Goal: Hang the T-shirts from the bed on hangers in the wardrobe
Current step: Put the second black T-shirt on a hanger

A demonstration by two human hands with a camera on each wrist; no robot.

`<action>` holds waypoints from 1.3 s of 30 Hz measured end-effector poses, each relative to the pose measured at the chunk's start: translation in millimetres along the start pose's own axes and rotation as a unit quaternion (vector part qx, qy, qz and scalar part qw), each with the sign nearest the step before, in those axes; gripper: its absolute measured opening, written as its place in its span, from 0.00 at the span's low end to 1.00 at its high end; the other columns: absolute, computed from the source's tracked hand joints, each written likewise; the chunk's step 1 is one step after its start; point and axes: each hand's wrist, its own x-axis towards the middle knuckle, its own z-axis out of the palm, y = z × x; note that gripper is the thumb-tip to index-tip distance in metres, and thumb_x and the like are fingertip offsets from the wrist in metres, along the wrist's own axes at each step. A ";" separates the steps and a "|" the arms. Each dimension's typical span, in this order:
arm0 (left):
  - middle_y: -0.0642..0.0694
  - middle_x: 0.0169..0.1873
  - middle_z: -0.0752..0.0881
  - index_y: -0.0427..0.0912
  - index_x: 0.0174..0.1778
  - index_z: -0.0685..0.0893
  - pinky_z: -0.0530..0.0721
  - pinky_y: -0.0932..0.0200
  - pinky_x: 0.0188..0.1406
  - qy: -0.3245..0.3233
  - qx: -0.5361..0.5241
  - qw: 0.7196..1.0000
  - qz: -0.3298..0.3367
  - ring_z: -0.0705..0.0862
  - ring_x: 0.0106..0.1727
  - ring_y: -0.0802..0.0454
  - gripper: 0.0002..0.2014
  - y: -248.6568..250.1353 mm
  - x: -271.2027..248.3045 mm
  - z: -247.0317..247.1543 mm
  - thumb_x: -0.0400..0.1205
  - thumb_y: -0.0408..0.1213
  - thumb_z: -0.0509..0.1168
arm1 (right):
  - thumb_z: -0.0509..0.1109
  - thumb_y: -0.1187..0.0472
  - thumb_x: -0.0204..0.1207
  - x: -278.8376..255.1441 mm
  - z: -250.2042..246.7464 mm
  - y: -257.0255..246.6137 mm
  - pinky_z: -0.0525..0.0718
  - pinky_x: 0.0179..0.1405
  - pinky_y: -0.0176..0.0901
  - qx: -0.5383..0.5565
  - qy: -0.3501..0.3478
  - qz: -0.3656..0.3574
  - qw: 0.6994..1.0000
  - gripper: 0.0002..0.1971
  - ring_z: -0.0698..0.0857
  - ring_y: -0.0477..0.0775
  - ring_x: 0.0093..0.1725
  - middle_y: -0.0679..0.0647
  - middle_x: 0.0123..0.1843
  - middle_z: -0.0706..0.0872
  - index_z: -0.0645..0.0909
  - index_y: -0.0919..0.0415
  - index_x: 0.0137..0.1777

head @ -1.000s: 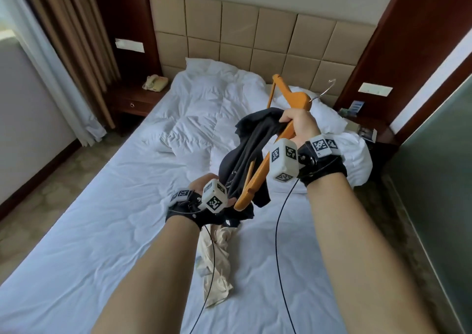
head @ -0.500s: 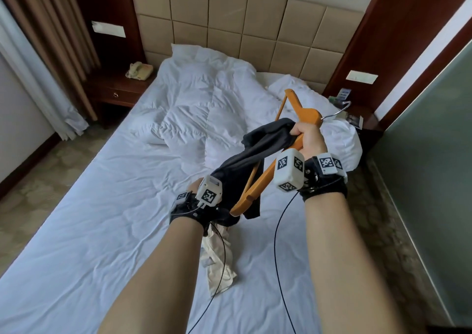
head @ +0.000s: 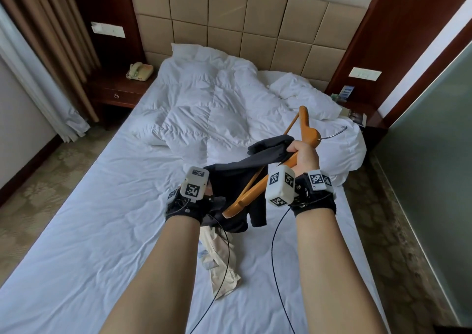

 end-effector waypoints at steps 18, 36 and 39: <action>0.35 0.58 0.88 0.36 0.66 0.87 0.84 0.45 0.65 -0.071 -0.047 0.996 0.036 0.87 0.60 0.39 0.19 15.9 25.7 22.6 0.82 0.20 0.62 | 0.74 0.64 0.59 50.8 -30.4 76.4 0.86 0.60 0.58 -0.051 0.049 0.045 0.996 0.12 0.88 0.62 0.46 0.59 0.44 0.89 0.85 0.60 0.45; 0.46 0.39 0.90 0.39 0.36 0.87 0.78 0.71 0.24 -0.224 0.308 0.907 0.178 0.85 0.30 0.64 0.24 17.7 9.8 23.8 0.72 0.10 0.51 | 0.74 0.73 0.69 58.8 -4.7 110.0 0.83 0.64 0.48 -0.132 -0.175 -0.019 0.976 0.07 0.88 0.53 0.60 0.50 0.62 0.90 0.84 0.61 0.43; 0.49 0.31 0.89 0.40 0.34 0.87 0.80 0.68 0.29 -0.247 0.349 0.886 0.181 0.85 0.30 0.61 0.24 18.7 7.4 18.1 0.71 0.11 0.52 | 0.80 0.66 0.62 59.8 3.0 113.2 0.85 0.65 0.53 -0.156 -0.187 -0.042 0.969 0.12 0.88 0.52 0.62 0.39 0.57 0.89 0.83 0.60 0.44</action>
